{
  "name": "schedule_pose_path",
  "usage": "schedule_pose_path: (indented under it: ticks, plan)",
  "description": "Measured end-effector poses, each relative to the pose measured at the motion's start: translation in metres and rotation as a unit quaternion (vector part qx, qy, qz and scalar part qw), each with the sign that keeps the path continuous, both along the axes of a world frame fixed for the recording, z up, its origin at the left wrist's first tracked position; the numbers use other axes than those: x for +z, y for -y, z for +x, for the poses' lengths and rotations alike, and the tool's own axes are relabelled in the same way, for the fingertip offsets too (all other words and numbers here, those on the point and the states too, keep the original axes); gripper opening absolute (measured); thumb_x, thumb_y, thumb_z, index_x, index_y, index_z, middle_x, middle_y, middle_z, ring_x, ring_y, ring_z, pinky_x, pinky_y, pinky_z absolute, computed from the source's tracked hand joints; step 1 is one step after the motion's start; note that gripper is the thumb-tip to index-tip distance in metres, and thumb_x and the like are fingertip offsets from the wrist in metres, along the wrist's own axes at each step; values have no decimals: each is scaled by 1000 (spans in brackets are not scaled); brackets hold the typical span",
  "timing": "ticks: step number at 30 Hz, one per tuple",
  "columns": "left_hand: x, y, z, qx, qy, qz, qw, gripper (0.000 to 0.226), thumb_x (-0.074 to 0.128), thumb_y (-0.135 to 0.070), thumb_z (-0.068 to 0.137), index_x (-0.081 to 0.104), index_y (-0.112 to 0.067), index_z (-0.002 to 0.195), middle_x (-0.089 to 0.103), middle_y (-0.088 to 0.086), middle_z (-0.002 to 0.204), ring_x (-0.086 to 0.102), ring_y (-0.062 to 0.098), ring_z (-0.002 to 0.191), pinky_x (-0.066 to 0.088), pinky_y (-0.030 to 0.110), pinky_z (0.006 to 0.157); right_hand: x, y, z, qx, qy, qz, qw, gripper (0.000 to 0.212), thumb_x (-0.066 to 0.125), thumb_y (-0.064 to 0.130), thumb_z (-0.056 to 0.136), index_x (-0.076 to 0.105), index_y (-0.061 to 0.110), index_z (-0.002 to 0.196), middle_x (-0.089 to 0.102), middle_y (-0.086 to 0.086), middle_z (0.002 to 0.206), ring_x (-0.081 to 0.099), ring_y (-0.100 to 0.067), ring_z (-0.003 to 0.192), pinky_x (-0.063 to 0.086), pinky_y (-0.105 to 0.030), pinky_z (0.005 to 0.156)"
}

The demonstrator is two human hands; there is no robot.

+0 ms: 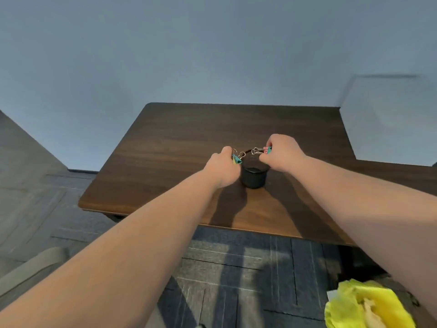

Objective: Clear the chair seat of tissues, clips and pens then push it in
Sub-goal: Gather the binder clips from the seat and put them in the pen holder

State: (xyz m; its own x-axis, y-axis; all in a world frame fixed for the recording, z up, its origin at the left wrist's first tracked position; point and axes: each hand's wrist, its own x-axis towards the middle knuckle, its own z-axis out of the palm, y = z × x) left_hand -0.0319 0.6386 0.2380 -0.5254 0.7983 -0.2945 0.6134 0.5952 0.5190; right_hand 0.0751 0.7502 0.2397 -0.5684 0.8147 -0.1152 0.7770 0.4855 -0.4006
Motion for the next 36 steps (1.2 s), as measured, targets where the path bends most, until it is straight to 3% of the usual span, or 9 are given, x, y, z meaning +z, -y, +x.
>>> schedule_pose_path:
  ticks: [6, 14, 21, 27, 32, 36]
  plan:
    - [-20, -57, 17, -2, 42, -20, 999, 41, 46, -21, 93, 38, -13, 132, 53, 18, 127, 54, 34, 110, 45, 38, 91, -20, -38, 5, 26, 44, -14, 999, 28, 60, 19, 85, 62, 4, 109, 65, -12, 107, 57, -27, 93, 43, -32, 74]
    - [-35, -83, 13, 4, 30, -43, 999, 41, 49, -17, 90, 40, -14, 129, 57, 15, 121, 57, 34, 106, 44, 33, 77, -36, -57, -10, 88, 89, 0, 992, 26, 61, 18, 85, 63, 6, 108, 56, -5, 89, 53, -22, 81, 45, -32, 68]
    - [-45, -93, 12, 10, 10, -47, 999, 42, 52, -20, 90, 42, -12, 131, 59, 11, 122, 59, 30, 107, 45, 32, 78, -48, -59, -24, 120, 97, -7, 988, 22, 61, 17, 86, 61, 5, 104, 52, -3, 79, 51, -22, 79, 42, -32, 66]
    - [-54, -103, 10, 6, -1, -60, 998, 58, 62, -22, 87, 38, -15, 139, 57, 10, 130, 56, 28, 115, 47, 34, 88, -63, -65, -27, 71, 65, -57, 994, 36, 67, 15, 85, 58, 6, 118, 64, -10, 114, 59, -24, 98, 49, -33, 82]
    - [-58, -105, 8, 0, 0, -43, 999, 63, 56, -10, 88, 29, -16, 145, 52, 10, 136, 54, 28, 119, 47, 33, 90, -67, -71, -27, 26, 2, -103, 994, 41, 64, 14, 88, 52, 9, 127, 59, -10, 125, 57, -25, 112, 49, -34, 90]
    - [-61, -105, 7, 0, 11, -31, 999, 62, 58, -13, 88, 32, -16, 144, 53, 10, 135, 54, 29, 118, 46, 33, 90, -68, -72, -25, 16, -28, -117, 993, 41, 57, 11, 92, 49, 10, 132, 56, -11, 131, 54, -27, 118, 47, -34, 94]
